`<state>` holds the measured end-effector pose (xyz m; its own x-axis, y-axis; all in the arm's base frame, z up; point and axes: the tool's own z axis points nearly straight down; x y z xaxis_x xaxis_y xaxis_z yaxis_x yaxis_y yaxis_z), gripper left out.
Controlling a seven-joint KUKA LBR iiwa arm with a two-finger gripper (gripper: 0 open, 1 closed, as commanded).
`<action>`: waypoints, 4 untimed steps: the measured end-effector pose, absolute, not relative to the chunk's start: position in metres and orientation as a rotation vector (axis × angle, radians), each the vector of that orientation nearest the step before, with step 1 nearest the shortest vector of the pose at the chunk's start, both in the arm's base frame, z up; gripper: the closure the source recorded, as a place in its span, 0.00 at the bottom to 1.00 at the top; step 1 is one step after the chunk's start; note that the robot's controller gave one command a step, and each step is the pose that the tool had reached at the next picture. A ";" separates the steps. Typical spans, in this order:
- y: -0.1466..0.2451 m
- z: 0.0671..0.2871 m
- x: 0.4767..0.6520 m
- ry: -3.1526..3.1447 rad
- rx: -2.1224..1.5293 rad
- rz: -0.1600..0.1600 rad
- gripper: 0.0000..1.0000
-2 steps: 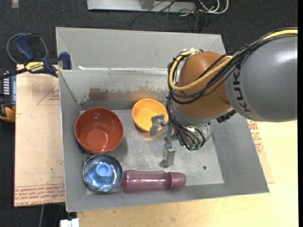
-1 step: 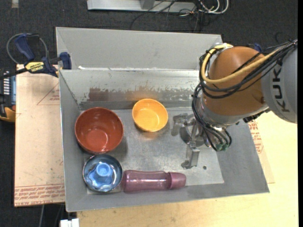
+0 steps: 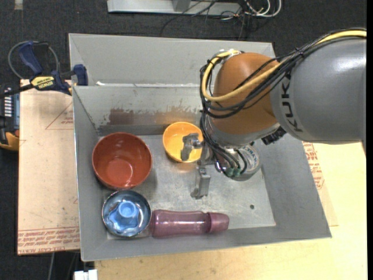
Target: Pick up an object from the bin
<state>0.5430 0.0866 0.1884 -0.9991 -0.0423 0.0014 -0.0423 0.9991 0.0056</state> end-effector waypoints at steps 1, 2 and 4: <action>0.035 0.213 0.497 -3.147 0.064 0.000 0.00; 0.088 0.204 0.543 -3.144 -0.004 -0.012 0.00; 0.035 0.210 0.590 -3.153 0.063 -0.012 1.00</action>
Offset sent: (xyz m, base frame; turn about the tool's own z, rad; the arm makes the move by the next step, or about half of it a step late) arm 0.0001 -0.0001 0.0167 0.0467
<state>0.5901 0.0346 0.2097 -0.9991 -0.0398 -0.0119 -0.0399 0.9992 0.0072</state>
